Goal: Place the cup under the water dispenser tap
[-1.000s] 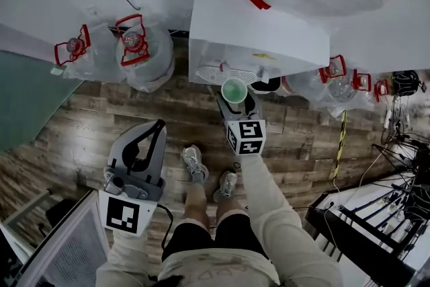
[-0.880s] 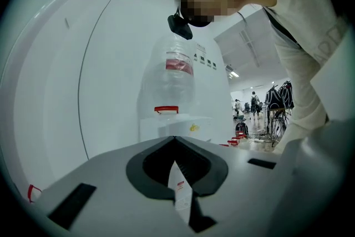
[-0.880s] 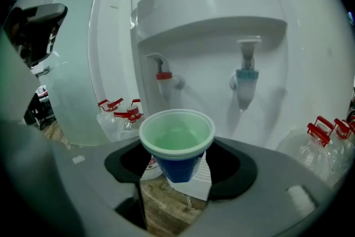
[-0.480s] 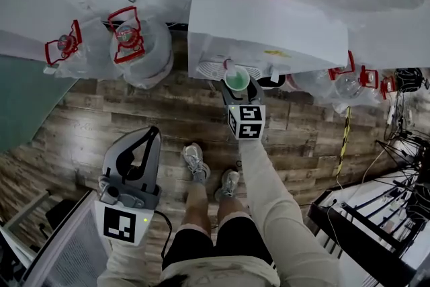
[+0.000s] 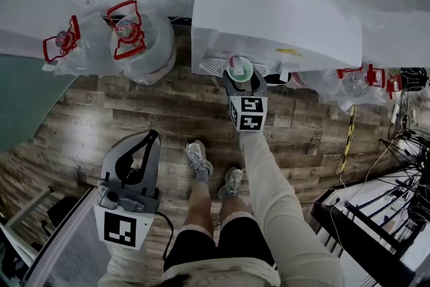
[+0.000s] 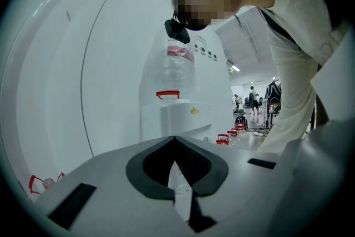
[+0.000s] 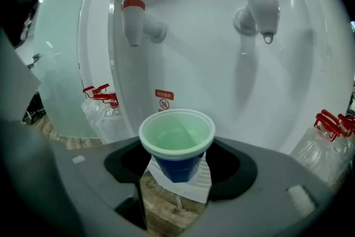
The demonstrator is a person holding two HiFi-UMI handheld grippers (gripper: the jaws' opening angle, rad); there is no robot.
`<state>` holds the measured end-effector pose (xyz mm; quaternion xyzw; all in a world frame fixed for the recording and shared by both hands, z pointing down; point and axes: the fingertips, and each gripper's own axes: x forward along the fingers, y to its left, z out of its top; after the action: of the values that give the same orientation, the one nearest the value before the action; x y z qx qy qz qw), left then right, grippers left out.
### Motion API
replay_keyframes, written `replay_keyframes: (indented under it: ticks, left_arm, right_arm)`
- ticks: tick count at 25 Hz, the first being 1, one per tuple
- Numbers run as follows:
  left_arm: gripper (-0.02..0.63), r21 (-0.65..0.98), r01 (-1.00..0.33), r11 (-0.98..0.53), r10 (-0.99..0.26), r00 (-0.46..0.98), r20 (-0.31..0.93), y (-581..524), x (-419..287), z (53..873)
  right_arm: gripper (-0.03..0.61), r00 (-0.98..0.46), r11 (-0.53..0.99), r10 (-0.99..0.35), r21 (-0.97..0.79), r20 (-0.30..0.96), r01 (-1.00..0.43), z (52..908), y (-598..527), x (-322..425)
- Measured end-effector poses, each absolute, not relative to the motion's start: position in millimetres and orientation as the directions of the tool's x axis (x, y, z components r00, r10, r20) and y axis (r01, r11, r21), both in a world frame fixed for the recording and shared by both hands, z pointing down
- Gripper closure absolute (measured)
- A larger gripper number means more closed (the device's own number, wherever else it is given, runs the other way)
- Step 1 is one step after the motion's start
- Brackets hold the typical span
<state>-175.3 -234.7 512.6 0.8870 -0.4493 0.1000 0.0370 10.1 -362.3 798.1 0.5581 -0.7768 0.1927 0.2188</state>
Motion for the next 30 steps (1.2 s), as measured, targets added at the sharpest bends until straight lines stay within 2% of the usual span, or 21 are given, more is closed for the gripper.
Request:
replay_keyframes:
  ticks: [30]
  left_arm:
    - [0.609,-0.045,-0.803,-0.594,-0.788,0.57,0.232,-236.4,-178.9,524.9]
  right_arm:
    - [0.268,-0.276,0.318,-0.764,-0.032,0.583,-0.948,823.7,-361.8,12.0]
